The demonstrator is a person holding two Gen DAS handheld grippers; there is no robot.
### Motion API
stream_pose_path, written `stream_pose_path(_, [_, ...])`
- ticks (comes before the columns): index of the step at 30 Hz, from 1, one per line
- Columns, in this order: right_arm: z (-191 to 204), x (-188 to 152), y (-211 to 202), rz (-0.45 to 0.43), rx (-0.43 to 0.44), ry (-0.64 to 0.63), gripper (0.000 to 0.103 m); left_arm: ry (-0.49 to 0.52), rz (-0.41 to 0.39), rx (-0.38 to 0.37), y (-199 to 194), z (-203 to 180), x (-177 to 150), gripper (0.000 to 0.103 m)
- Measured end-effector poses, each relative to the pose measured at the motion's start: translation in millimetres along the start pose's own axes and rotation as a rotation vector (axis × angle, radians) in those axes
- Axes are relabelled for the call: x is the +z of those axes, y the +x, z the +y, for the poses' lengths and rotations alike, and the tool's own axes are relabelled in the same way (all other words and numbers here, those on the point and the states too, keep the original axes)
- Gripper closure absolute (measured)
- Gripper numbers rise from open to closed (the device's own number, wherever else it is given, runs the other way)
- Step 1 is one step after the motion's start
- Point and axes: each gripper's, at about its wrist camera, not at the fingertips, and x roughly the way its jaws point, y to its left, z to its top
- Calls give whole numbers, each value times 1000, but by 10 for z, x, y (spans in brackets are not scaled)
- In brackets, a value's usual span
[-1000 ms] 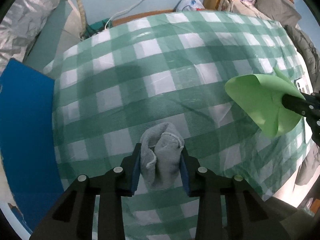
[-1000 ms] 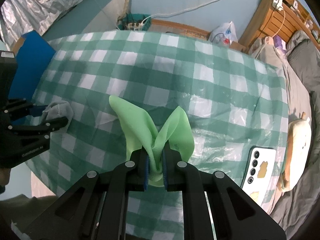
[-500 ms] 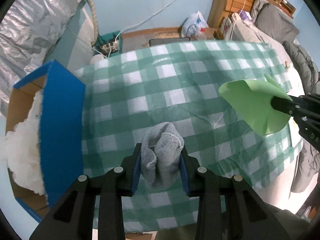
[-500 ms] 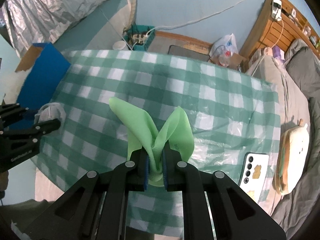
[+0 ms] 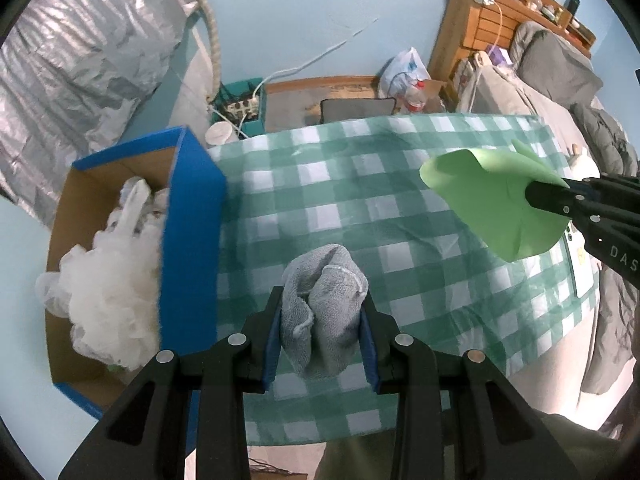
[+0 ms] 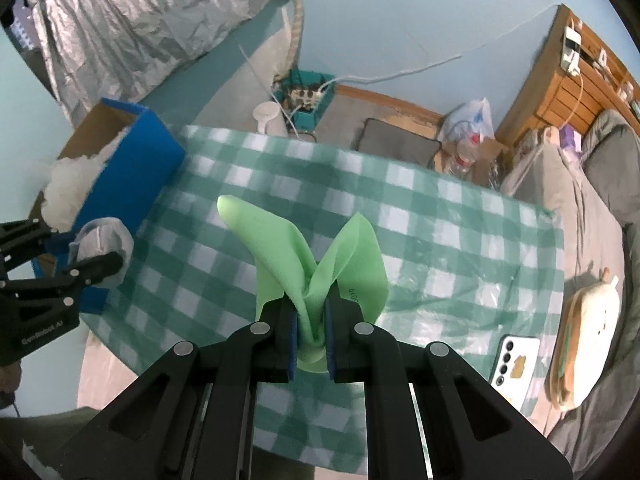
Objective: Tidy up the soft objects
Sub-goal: 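Carry the grey sock with the left gripper while the right carries the cloth toward the box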
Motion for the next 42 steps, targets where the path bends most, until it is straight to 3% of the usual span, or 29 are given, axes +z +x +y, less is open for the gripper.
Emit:
stream_pose_path(27, [869,604,-198,-81,74,-147,93,-195,-91,96,-570,973,-145,69])
stream_pose_path(42, [1575,934,-175,-113,141,-247,93,-300,-118,157,-700,1616,-244,69])
